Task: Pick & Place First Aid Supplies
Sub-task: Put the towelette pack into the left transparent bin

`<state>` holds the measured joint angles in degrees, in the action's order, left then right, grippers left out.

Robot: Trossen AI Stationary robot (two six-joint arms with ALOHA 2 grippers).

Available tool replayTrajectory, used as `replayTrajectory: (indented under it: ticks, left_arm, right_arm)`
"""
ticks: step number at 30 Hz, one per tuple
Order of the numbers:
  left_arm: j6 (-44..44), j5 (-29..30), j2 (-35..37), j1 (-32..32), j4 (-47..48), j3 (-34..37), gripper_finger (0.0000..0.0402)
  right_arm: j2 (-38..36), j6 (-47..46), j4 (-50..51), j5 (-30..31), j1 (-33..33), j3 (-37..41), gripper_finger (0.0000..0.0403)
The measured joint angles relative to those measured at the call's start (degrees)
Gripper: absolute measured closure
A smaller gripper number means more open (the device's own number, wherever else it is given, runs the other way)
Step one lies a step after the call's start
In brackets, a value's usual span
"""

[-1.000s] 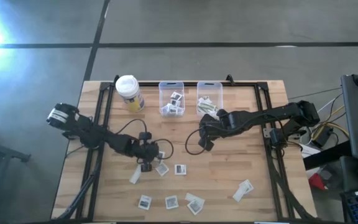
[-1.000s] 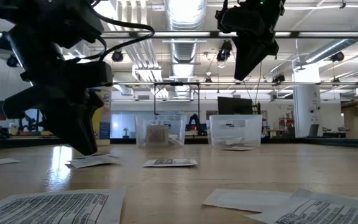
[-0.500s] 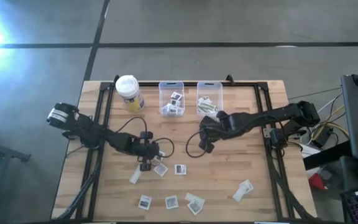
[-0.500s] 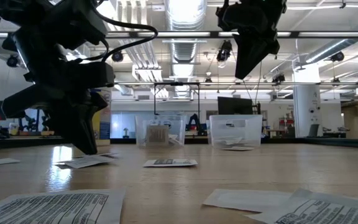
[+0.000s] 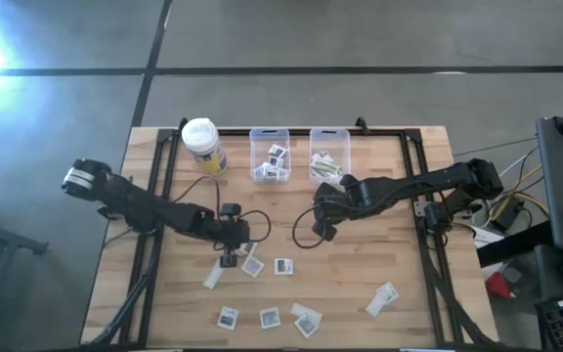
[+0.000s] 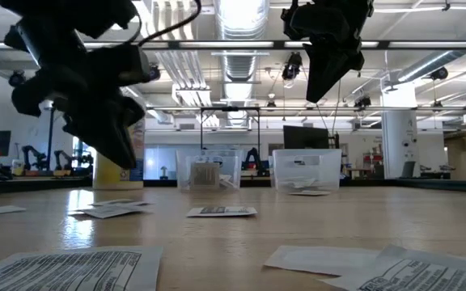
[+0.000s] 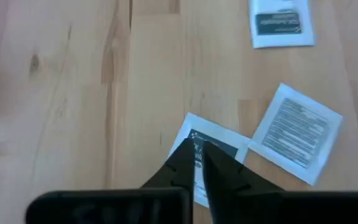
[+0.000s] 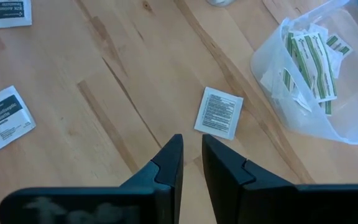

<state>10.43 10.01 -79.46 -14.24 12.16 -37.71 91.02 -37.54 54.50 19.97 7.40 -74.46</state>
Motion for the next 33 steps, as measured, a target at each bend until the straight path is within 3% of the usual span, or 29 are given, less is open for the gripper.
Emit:
replayTrajectory:
  ticks: [7,15,25,33]
  left_arm:
    - [-2.3,0.0,2.7,-0.1,0.5,0.1,0.0294]
    - [-3.0,-1.2,-1.3,1.1,1.0,0.7,0.0206]
    - [-1.6,-7.7,-6.3,7.8,0.7,0.0,0.0197]
    - [-0.5,-12.0,-9.7,9.3,0.4,0.2,0.0197]
  right_arm:
    - [0.0,0.0,0.0,0.0,0.0,0.0,0.0346]
    - [0.0,0.0,-0.1,0.0,0.0,0.0,0.0346]
    - [0.0,0.0,-0.7,0.0,0.0,0.0,0.0346]
    - [0.0,0.2,-0.7,0.0,0.0,0.0,0.0346]
